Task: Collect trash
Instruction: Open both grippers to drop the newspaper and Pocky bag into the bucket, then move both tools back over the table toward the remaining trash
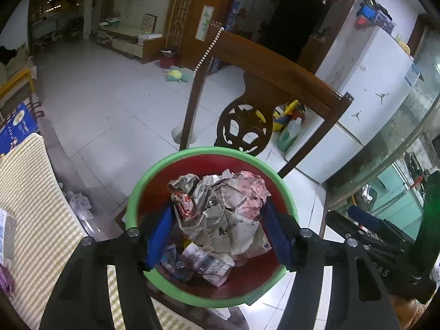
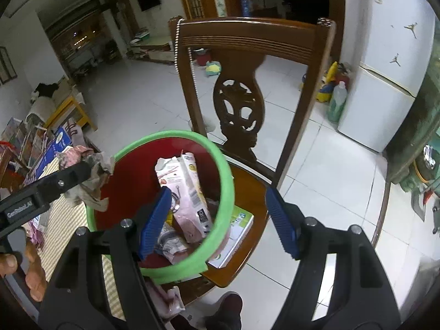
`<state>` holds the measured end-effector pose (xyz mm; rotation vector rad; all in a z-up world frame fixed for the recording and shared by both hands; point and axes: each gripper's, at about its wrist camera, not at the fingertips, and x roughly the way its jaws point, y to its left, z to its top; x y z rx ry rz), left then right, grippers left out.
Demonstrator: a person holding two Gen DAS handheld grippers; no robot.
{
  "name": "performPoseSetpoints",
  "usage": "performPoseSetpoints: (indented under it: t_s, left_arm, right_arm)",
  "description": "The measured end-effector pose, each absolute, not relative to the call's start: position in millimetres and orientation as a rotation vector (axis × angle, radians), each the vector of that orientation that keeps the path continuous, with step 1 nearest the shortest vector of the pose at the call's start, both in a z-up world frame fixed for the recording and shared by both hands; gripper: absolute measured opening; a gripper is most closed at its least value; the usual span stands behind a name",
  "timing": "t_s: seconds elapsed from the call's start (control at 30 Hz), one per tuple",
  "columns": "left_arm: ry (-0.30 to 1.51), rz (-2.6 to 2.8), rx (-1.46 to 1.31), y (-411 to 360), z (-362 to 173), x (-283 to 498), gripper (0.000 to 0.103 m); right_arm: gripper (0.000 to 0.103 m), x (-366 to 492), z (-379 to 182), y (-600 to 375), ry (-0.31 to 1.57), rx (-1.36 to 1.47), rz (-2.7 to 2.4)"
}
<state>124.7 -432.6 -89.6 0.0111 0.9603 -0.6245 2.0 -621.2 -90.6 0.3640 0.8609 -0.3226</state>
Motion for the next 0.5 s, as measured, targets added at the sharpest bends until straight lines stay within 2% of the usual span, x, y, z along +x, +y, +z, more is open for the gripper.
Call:
performPoseSetpoints:
  t_s: [0.03, 0.23, 0.5]
  left_arm:
    - [0.959, -0.624, 0.011, -433.0, -89.2, 124.0, 0.068]
    - [0.944, -0.600, -0.013, -413.7, -85.8, 121.7, 0.076]
    - [0.912, -0.485, -0.078, -343.6, -77.1, 117.9, 0.077]
  right_arm:
    - [0.071, 1.6, -90.9, -620.2, 0.858, 0.366, -0.323]
    - [0.071, 3.9, -88.3, -608.9, 0.856, 0.358, -0.297]
    - [0.072, 21.0, -83.0, -552.8, 0.869, 0.313, -0.164]
